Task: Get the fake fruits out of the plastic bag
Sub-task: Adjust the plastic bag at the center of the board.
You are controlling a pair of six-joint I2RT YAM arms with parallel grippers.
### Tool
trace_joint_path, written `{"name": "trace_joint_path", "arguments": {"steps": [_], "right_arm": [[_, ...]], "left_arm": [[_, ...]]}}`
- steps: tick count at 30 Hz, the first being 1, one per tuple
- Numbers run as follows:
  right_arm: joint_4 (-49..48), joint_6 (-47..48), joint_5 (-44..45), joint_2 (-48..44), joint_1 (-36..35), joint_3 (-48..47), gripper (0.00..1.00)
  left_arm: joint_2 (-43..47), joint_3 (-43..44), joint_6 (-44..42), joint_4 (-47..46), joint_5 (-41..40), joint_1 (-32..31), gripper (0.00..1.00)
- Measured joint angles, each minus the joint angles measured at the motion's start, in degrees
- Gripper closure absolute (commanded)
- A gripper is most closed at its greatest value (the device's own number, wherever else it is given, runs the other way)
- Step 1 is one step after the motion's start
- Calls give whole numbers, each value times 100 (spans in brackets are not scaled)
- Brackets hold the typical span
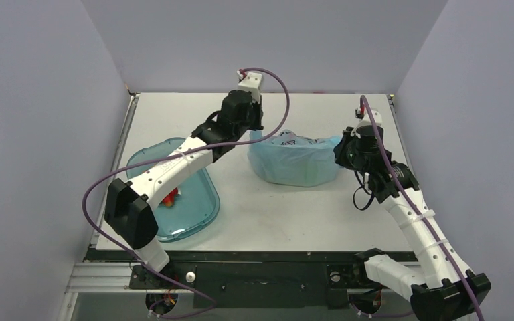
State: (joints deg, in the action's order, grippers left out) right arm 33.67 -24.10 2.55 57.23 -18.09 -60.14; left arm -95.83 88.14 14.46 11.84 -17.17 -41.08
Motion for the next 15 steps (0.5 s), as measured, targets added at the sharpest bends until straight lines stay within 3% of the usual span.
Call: {"name": "trace_joint_path", "arguments": {"steps": [5, 10, 15], "right_arm": [[251, 33, -33, 455, 374, -645, 100], [411, 7, -166, 1167, 1204, -1991, 100], [560, 52, -164, 1668, 1270, -3246, 100]], "left_arm": [[-57, 271, 516, -114, 946, 601, 100], [-321, 962, 1386, -544, 1867, 1462, 100], [-737, 1716, 2159, -1078, 2315, 1714, 100]]}}
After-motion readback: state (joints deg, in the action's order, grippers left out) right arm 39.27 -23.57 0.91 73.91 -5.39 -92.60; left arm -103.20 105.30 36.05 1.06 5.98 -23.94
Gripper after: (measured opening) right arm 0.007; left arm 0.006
